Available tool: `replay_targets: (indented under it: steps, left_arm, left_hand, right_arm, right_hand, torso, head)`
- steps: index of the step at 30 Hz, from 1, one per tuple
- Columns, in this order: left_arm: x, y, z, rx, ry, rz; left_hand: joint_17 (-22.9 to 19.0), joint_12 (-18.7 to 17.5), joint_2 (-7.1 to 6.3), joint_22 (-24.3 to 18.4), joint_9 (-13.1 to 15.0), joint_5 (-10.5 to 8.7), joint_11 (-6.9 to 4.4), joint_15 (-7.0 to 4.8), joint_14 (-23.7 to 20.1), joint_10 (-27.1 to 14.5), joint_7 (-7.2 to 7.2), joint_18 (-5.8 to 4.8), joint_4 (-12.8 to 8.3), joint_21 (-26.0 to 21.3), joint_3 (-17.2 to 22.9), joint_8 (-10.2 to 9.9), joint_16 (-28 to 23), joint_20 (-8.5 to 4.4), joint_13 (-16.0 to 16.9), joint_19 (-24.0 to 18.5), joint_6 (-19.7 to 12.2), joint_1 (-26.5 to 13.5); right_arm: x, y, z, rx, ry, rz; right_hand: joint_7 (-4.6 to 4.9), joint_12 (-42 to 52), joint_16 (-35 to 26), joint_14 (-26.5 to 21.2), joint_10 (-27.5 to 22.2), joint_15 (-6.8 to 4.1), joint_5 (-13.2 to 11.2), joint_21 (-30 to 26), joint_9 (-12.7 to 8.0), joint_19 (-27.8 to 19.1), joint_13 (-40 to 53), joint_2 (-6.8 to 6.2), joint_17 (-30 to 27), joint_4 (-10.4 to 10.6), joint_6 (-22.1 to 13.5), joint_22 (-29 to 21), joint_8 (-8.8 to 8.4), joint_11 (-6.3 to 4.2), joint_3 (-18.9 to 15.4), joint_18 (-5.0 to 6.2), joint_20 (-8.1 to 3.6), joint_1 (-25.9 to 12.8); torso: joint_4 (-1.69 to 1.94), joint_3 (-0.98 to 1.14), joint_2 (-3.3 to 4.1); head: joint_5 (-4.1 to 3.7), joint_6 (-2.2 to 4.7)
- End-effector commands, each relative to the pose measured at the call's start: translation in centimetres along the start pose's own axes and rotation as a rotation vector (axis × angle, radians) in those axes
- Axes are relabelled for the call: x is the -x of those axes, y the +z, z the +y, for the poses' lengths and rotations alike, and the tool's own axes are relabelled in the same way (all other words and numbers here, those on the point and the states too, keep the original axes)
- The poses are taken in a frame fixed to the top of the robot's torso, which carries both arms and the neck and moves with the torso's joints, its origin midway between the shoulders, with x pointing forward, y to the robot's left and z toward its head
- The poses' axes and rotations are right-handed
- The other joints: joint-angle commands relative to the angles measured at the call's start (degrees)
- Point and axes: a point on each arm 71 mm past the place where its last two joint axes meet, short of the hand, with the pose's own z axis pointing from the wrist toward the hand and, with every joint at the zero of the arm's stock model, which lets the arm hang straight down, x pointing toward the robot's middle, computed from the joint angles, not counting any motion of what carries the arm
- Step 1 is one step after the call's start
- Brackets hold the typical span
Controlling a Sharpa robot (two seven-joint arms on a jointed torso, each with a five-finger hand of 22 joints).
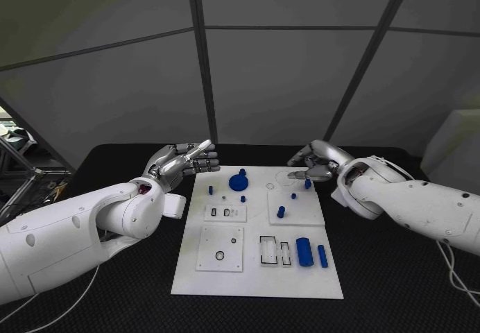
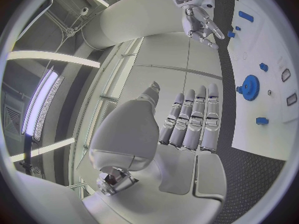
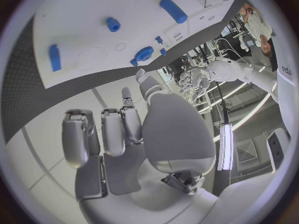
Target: Assemble the parts on the task board
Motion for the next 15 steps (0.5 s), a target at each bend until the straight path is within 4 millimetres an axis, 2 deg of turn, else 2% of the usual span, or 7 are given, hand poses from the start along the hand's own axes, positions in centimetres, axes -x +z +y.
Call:
replay_targets:
  steps: [1, 4, 6, 7, 11, 15]
  left_arm:
    - [-0.1, 0.1, -0.1, -0.006, -0.003, 0.021]
    - [-0.1, 0.1, -0.1, -0.006, -0.002, 0.024]
    - [-0.1, 0.2, 0.0, -0.006, -0.001, 0.027]
    - [-0.1, 0.2, 0.0, -0.005, -0.001, 0.028]
    - [-0.1, 0.2, 0.1, -0.003, -0.001, 0.031]
    - [-0.2, 0.3, 0.2, -0.002, -0.002, 0.032]
  left_hand:
    - [0.14, -0.2, 0.56, -0.08, 0.03, -0.24, -0.03, -0.05, 0.61, 0.42, 1.16, -0.64, -0.39, -0.08, -0.04, -0.37, 0.16, -0.2, 0.1, 0.05, 0.24, -0.14]
    - [0.23, -0.17, 0.69, -0.1, 0.06, -0.23, -0.12, -0.14, 0.98, 0.73, 1.11, -0.62, -0.53, 0.01, -0.05, -0.36, 0.19, -0.28, 0.13, 0.26, 0.49, -0.09]
    - [0.31, -0.11, 0.78, -0.11, 0.1, -0.24, -0.21, -0.23, 1.28, 1.03, 1.04, -0.62, -0.62, 0.09, -0.07, -0.33, 0.21, -0.34, 0.17, 0.44, 0.71, -0.07]
    - [0.32, -0.1, 0.8, -0.11, 0.1, -0.23, -0.22, -0.24, 1.31, 1.07, 1.03, -0.61, -0.63, 0.1, -0.08, -0.33, 0.21, -0.36, 0.17, 0.46, 0.75, -0.07]
    - [0.33, -0.09, 0.82, -0.12, 0.11, -0.23, -0.24, -0.27, 1.38, 1.15, 1.01, -0.61, -0.66, 0.12, -0.08, -0.32, 0.2, -0.37, 0.18, 0.52, 0.81, -0.06]
    - [0.34, -0.09, 0.83, -0.12, 0.11, -0.23, -0.25, -0.27, 1.4, 1.17, 1.0, -0.61, -0.68, 0.13, -0.08, -0.33, 0.2, -0.38, 0.18, 0.53, 0.83, -0.05]
  right_arm:
    - [0.6, -0.4, -1.2, 0.016, 0.136, 0.039]
    - [1.2, -0.7, -2.6, -0.008, 0.135, 0.036]
    - [1.5, -0.9, -3.3, -0.02, 0.134, 0.036]
    - [1.6, -0.9, -3.6, -0.025, 0.132, 0.036]
    - [1.7, -0.9, -4.2, -0.038, 0.122, 0.043]
    - [1.7, -0.8, -4.7, -0.053, 0.103, 0.056]
  right_hand:
    - [-0.32, -0.41, -0.24, 2.4, -0.32, -0.27, 0.26, -0.23, -0.1, 2.32, 1.53, -0.05, 0.1, -1.1, 0.47, 9.15, 0.19, -0.34, 0.35, 0.57, -0.33, 0.94]
    - [-0.52, -0.41, -0.16, 2.5, -0.23, -0.53, 0.77, -0.2, -0.16, 2.41, 1.55, -0.01, 0.4, -1.96, 0.71, 9.27, 0.11, -0.65, 0.68, 0.54, -0.59, 1.43]
    - [-0.56, -0.43, -0.07, 2.57, -0.21, -0.61, 1.03, -0.14, -0.21, 2.5, 1.53, -0.07, 0.64, -2.35, 0.72, 9.39, 0.04, -0.74, 0.8, 0.51, -0.68, 1.59]
    - [-0.56, -0.44, -0.03, 2.6, -0.21, -0.63, 1.11, -0.11, -0.23, 2.55, 1.53, -0.12, 0.73, -2.47, 0.68, 9.47, 0.0, -0.74, 0.81, 0.49, -0.71, 1.6]
    - [-0.35, -0.47, 0.19, 2.74, -0.17, -0.52, 1.31, -0.05, -0.43, 2.64, 1.51, -0.47, 1.23, -3.02, -0.03, 9.6, -0.25, -0.46, 0.74, 0.45, -0.72, 1.47]
    - [0.1, -0.25, 0.56, 2.93, 0.0, -0.22, 1.33, 0.16, -0.58, 2.93, 1.72, -0.66, 1.99, -3.54, -0.95, 10.03, -0.3, -0.03, 0.6, 0.34, -0.54, 1.16]
  torso:
    - [-0.37, 0.22, -0.01]
    - [-0.32, 0.27, 0.08]
    - [-0.23, 0.17, 0.07]
    - [-0.27, 0.23, 0.1]
    - [-0.1, 0.14, 0.14]
    - [-0.06, 0.02, 0.06]
  head:
    - [-0.01, 0.22]
    - [-0.44, 0.38]
    - [-0.82, 0.4]
    - [-0.96, 0.4]
    - [-1.82, 0.29]
    - [-2.01, 0.04]
